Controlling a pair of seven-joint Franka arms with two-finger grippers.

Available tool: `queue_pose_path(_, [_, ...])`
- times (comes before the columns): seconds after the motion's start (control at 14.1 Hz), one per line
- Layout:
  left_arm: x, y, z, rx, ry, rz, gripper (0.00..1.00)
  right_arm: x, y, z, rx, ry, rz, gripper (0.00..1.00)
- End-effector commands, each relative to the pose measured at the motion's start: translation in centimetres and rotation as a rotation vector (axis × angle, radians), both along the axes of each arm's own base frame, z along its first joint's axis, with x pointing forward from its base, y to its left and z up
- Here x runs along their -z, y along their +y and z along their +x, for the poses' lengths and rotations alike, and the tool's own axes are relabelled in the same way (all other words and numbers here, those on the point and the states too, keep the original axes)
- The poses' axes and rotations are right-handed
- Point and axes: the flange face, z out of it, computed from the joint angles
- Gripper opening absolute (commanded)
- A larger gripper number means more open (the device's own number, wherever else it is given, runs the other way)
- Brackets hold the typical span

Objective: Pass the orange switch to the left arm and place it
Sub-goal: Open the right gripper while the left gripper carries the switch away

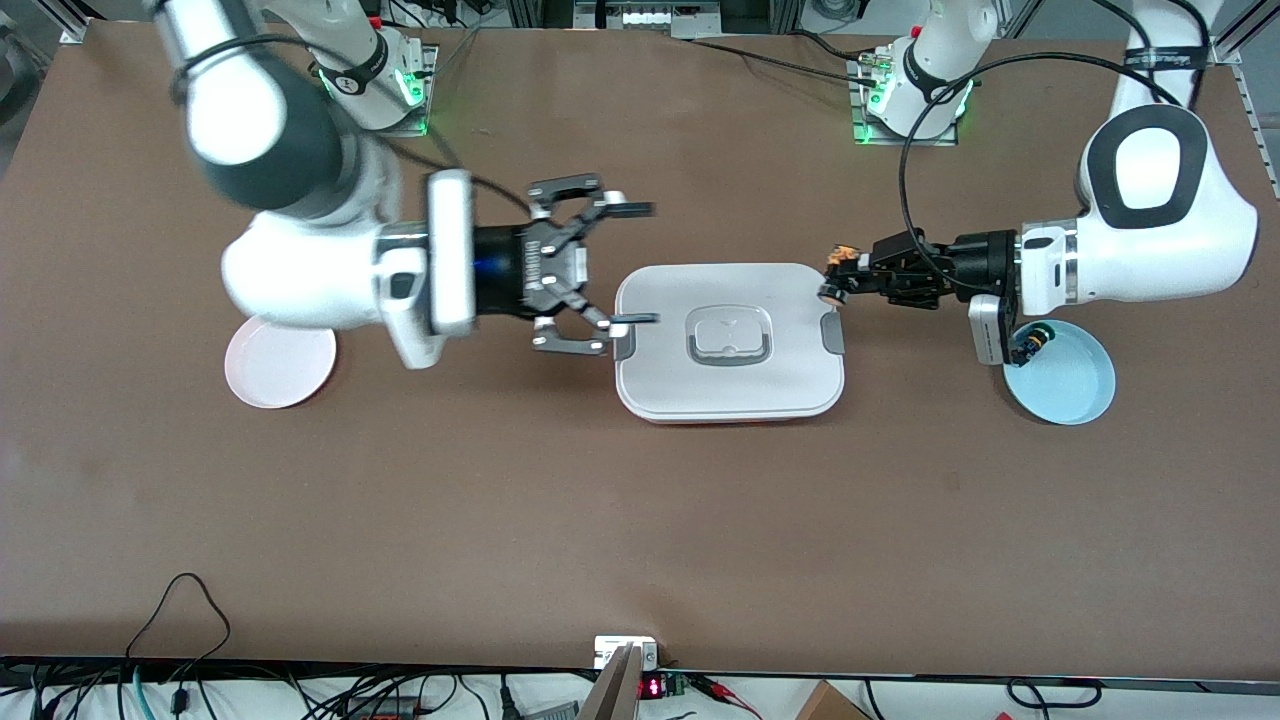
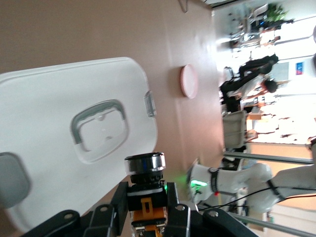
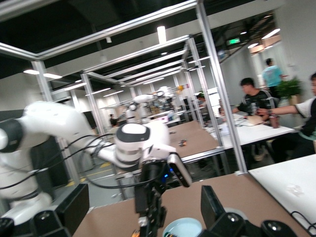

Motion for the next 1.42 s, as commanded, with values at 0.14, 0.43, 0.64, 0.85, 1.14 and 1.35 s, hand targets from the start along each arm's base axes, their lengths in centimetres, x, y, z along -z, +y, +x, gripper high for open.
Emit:
queue_pose_path(0.14, [1.8, 5.3, 2.5, 0.304, -0.169, 0.301, 0.11, -0.3, -15.7, 1.4, -0.197, -0.002, 0.0, 1.0])
queue_pose_path(0.43, [3.0, 7.9, 2.8, 0.64, -0.279, 0.519, 0.11, -0.5, -25.3, 0.1, -0.307, 0.008, 0.013, 1.0])
queue_pose_path(0.64, [8.7, 10.6, 3.7, 0.918, -0.277, 0.566, 0.12, -3.3, -29.5, -1.4, -0.27, -0.008, -0.113, 1.0])
queue_pose_path(0.85, [13.9, 15.8, 4.7, 1.132, -0.367, 0.556, 0.12, -8.2, -30.3, -4.2, -0.185, 0.046, -0.382, 1.0])
queue_pose_path(1.14, [17.3, 23.4, 4.9, 1.258, -0.541, 0.476, 0.12, -11.1, -31.6, -5.4, 0.012, -0.023, -0.616, 1.0])
queue_pose_path(1.35, [18.6, 25.7, 4.6, 1.273, -0.575, 0.46, 0.12, -9.8, -33.0, -4.8, 0.118, -0.029, -0.678, 1.0])
